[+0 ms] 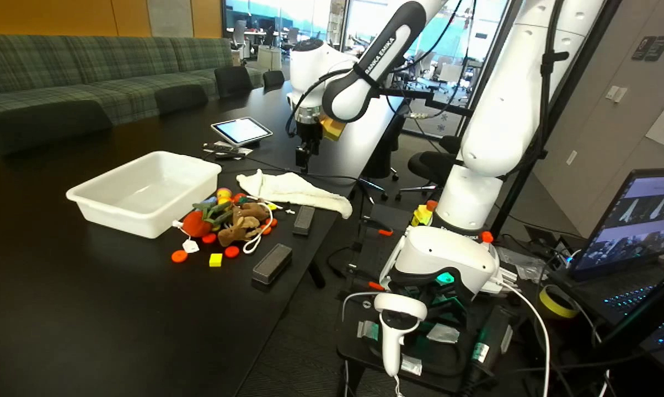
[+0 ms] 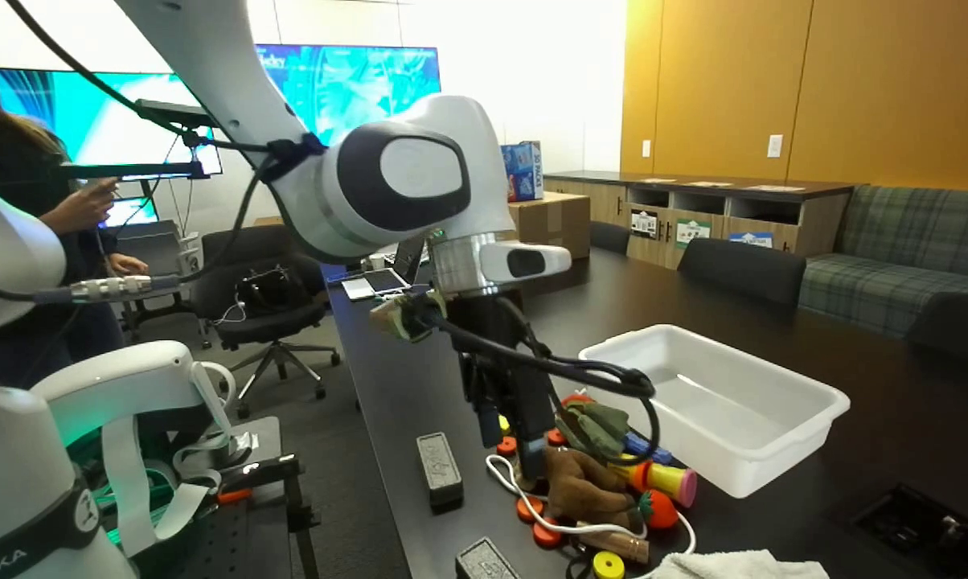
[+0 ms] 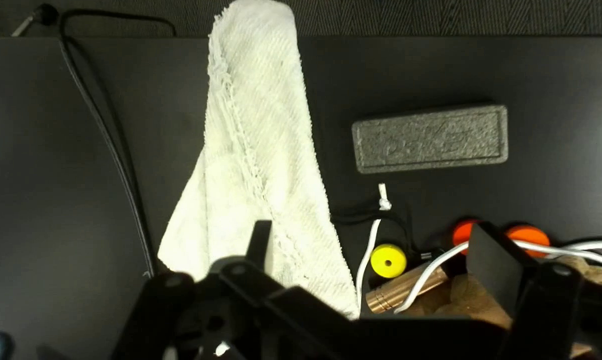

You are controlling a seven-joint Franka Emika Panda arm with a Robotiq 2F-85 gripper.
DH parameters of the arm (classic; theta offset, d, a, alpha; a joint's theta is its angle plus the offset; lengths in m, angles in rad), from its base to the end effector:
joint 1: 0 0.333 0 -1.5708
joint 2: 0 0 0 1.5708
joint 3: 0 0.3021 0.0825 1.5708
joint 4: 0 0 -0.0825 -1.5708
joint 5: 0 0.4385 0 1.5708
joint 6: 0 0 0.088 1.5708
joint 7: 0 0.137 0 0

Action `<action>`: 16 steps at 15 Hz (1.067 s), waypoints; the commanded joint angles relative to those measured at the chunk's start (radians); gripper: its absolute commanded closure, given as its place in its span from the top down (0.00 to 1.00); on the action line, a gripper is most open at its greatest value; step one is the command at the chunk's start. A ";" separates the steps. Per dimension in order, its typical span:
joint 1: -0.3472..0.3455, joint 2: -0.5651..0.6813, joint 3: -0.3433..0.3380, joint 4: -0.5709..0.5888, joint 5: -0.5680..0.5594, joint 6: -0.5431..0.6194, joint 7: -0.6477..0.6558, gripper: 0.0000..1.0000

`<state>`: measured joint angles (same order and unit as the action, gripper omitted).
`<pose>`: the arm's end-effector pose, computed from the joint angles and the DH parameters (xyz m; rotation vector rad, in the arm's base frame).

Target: Use the white towel to slide the things on the counter to the left and then put the towel in the white bin

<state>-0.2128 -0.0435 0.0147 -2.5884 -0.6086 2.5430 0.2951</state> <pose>0.4626 -0.0956 0.1853 2.8023 0.0208 0.0205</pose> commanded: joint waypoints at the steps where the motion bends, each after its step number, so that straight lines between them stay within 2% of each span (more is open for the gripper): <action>1: 0.014 0.252 -0.089 0.169 -0.027 0.105 -0.024 1.00; 5: 0.019 0.499 -0.152 0.351 0.090 0.190 -0.145 1.00; 8: 0.003 0.676 -0.165 0.517 0.222 0.187 -0.245 1.00; 12: -0.044 0.840 -0.157 0.719 0.349 0.153 -0.353 1.00; 16: -0.096 0.958 -0.150 0.884 0.423 0.121 -0.417 1.00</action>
<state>-0.2761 0.8250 -0.1412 -1.8485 -0.2437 2.7105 -0.0587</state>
